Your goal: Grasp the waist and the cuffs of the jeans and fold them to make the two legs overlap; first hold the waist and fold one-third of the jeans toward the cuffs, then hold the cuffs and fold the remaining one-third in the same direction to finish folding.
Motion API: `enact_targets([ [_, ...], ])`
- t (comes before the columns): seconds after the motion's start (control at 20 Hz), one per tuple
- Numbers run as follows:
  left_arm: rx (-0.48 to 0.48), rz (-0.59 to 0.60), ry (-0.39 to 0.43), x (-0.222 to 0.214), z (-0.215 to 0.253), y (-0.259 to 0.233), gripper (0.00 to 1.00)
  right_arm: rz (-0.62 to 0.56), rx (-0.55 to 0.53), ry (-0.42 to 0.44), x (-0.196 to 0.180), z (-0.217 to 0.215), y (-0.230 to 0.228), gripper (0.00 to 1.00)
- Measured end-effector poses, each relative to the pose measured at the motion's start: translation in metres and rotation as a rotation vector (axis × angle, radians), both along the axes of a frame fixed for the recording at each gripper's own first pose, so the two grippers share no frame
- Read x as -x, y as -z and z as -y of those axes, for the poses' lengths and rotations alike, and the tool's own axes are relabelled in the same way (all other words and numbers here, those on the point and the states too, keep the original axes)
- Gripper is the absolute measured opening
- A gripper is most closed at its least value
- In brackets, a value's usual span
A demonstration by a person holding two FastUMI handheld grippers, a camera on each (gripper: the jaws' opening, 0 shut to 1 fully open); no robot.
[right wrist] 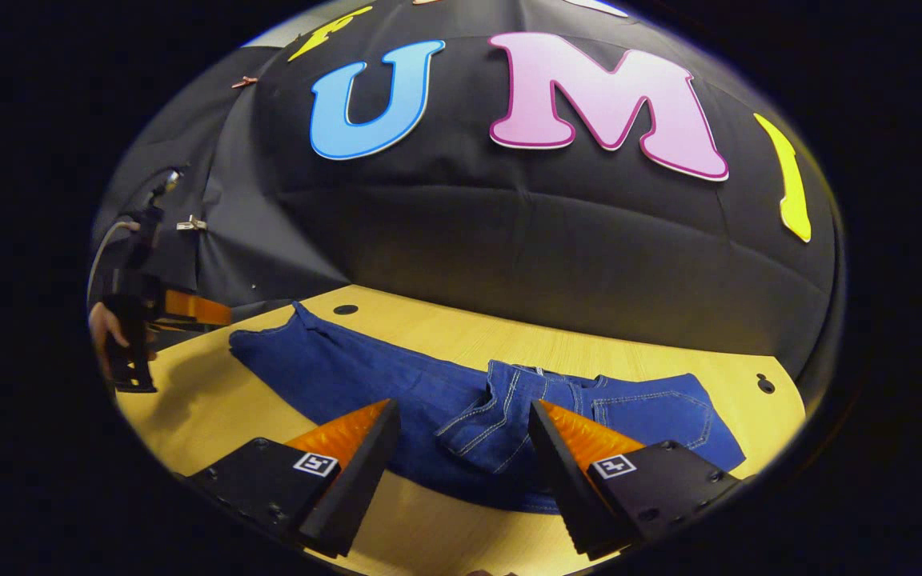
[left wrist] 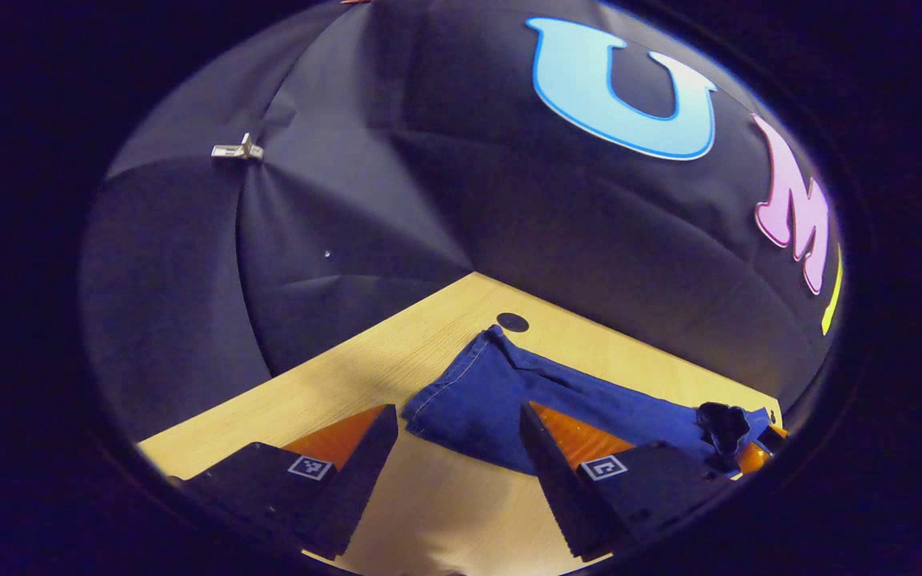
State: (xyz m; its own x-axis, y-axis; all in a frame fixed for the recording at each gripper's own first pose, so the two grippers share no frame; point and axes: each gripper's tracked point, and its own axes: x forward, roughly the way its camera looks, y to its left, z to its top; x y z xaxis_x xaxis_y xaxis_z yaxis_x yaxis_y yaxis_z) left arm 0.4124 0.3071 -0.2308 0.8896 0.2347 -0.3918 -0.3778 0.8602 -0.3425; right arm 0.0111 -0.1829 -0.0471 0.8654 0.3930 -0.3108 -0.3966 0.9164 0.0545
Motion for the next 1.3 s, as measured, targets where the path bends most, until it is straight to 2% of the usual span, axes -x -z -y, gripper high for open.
enact_targets([
  [0.1,0.087,-0.011,-0.025,-0.014,-0.010,0.014,0.97,-0.009,-0.023,0.014,0.013,0.008,-0.005,0.99],
  [0.15,0.087,-0.035,-0.053,-0.016,-0.019,0.023,0.97,-0.028,-0.034,0.019,0.022,0.011,-0.005,0.98],
  [0.3,0.077,-0.111,-0.056,-0.022,-0.009,0.046,0.96,-0.040,-0.035,0.041,0.039,0.024,-0.002,0.98],
  [0.4,-0.003,-0.127,-0.072,-0.026,-0.011,0.044,0.95,-0.064,-0.021,0.041,0.053,0.033,0.006,0.98],
  [0.45,-0.040,-0.147,-0.075,-0.028,-0.008,0.044,0.88,-0.085,-0.011,0.036,0.060,0.036,0.012,0.98],
  [0.5,-0.079,-0.154,-0.068,-0.029,-0.007,0.044,0.77,-0.110,0.009,0.033,0.067,0.042,0.020,0.98],
  [0.6,-0.117,-0.171,-0.088,-0.026,-0.007,0.046,0.75,-0.154,0.042,0.033,0.080,0.057,0.035,0.99],
  [0.7,-0.084,-0.143,-0.050,-0.033,0.004,0.044,0.69,-0.180,0.057,0.049,0.088,0.074,0.045,0.99],
  [0.75,-0.057,-0.108,-0.043,-0.036,0.008,0.039,0.50,-0.191,0.061,0.065,0.091,0.084,0.048,0.99],
  [0.8,-0.027,-0.086,-0.016,-0.039,0.013,0.037,0.37,-0.201,0.059,0.083,0.090,0.092,0.051,0.99],
  [0.9,0.037,-0.046,-0.013,-0.035,0.009,0.036,0.22,-0.211,0.052,0.120,0.089,0.108,0.054,0.98],
  [1.0,0.074,-0.030,-0.023,-0.034,0.010,0.036,0.14,-0.205,0.046,0.154,0.083,0.120,0.052,0.99],
  [1.1,0.047,-0.003,-0.039,-0.035,0.011,0.017,0.11,-0.185,0.050,0.169,0.078,0.129,0.045,0.99],
  [1.2,0.008,0.087,-0.013,-0.035,0.025,-0.030,0.09,-0.157,0.062,0.192,0.072,0.143,0.035,0.99],
  [1.3,-0.056,0.181,0.052,-0.035,0.060,-0.086,0.09,-0.139,0.061,0.223,0.068,0.159,0.027,0.99],
])
